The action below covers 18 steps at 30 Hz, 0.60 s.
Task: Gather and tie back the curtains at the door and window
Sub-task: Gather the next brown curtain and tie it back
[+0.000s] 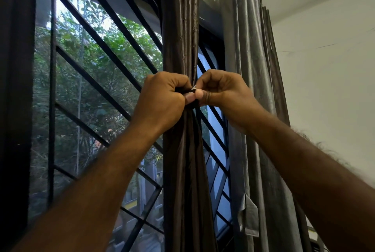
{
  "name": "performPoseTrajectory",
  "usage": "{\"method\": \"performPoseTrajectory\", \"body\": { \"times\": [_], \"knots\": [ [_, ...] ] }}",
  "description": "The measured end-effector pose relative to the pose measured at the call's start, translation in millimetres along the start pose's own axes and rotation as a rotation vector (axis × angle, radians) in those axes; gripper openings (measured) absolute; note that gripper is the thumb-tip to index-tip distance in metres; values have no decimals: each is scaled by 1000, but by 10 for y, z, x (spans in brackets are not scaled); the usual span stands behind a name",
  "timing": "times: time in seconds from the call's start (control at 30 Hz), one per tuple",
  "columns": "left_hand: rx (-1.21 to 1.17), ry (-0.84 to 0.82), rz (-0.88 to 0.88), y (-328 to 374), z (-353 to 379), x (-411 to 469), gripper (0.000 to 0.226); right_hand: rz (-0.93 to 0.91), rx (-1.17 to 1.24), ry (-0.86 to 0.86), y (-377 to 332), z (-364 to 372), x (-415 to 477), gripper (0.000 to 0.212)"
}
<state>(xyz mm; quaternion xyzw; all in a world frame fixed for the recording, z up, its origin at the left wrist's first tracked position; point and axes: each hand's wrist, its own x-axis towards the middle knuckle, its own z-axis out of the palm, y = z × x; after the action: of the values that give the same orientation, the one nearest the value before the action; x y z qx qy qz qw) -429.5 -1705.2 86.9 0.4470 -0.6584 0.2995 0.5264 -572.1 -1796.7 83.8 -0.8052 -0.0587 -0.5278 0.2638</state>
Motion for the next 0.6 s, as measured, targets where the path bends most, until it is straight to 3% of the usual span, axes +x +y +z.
{"method": "performPoseTrajectory", "body": {
  "times": [0.13,0.2,0.37,0.47,0.6],
  "knots": [
    [-12,-109,16,-25,1,-33,5,-16,-126,108,12,7,10,15],
    [-16,-136,24,-47,30,-41,14,-22,-203,138,20,15,20,15],
    [31,-3,15,-108,170,-38,15,-13,-293,170,65,85,14,6],
    [-40,-27,-47,-177,178,-33,7,45,-241,183,111,19,-12,8],
    [-22,-58,-48,-206,166,-55,22,74,-193,172,193,-30,-71,15]
  ]
}}
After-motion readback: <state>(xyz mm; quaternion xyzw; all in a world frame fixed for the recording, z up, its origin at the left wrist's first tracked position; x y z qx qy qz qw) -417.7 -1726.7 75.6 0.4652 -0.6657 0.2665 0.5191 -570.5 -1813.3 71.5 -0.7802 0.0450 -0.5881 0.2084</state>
